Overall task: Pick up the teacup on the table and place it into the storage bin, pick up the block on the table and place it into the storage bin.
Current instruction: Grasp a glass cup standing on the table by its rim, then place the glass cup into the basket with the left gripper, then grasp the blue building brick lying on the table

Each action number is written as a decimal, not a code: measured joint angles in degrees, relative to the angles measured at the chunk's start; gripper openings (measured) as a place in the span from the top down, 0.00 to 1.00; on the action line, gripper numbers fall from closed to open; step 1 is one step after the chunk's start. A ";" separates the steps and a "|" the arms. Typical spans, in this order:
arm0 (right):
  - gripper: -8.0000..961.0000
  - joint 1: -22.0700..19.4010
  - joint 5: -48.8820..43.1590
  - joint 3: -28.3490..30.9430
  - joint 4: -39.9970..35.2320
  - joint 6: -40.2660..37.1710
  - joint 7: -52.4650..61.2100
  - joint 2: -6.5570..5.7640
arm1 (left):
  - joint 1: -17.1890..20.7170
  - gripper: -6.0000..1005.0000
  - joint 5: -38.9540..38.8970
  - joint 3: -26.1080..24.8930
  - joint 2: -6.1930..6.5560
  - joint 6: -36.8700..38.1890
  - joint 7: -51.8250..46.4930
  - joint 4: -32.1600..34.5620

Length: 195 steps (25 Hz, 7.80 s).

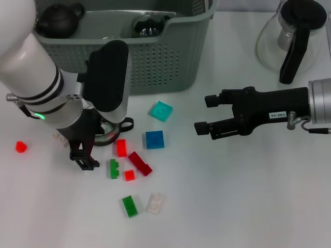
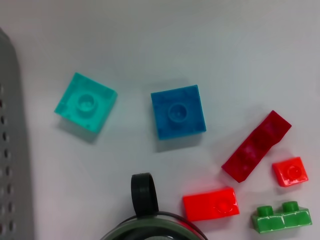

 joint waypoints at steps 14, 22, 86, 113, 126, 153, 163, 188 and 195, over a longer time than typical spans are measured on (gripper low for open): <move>0.02 0.12 0.08 0.82 -0.23 0.04 -0.22 -0.18 | -1.30 0.53 0.24 -0.62 0.26 0.66 -0.27 -1.18; 0.02 -0.07 0.09 0.81 -0.23 0.04 -0.32 -0.17 | -1.48 0.75 0.44 -0.61 0.24 0.98 -0.23 -1.06; 0.02 -1.76 -0.31 1.50 0.32 -1.47 -1.59 -1.18 | -24.62 0.78 -2.98 -25.74 3.32 -27.49 -26.46 -21.30; 0.02 -0.89 -0.62 0.03 0.37 -1.90 -5.28 -1.05 | 2.40 0.24 -53.75 -39.64 3.31 24.31 7.22 -5.54; 0.02 0.32 -0.62 -4.54 0.32 -0.81 -7.00 -0.05 | 2.08 0.25 -43.68 -39.37 5.25 19.42 10.46 -13.59; 0.02 16.62 0.72 -24.38 12.20 17.92 -7.72 1.29 | 4.27 0.25 -39.72 -43.60 5.38 11.66 9.80 -14.51; 0.02 18.87 1.09 -32.02 11.77 22.86 -7.05 1.74 | 4.16 0.25 -39.72 -43.87 4.88 11.65 9.18 -14.53; 0.02 19.72 10.99 -45.54 11.86 32.07 -6.19 1.90 | 3.79 0.25 -40.17 -43.87 4.22 11.63 8.05 -14.84; 0.23 19.36 13.67 -48.13 11.68 32.58 -6.14 1.94 | 3.79 0.25 -40.17 -43.87 4.22 11.47 8.05 -14.97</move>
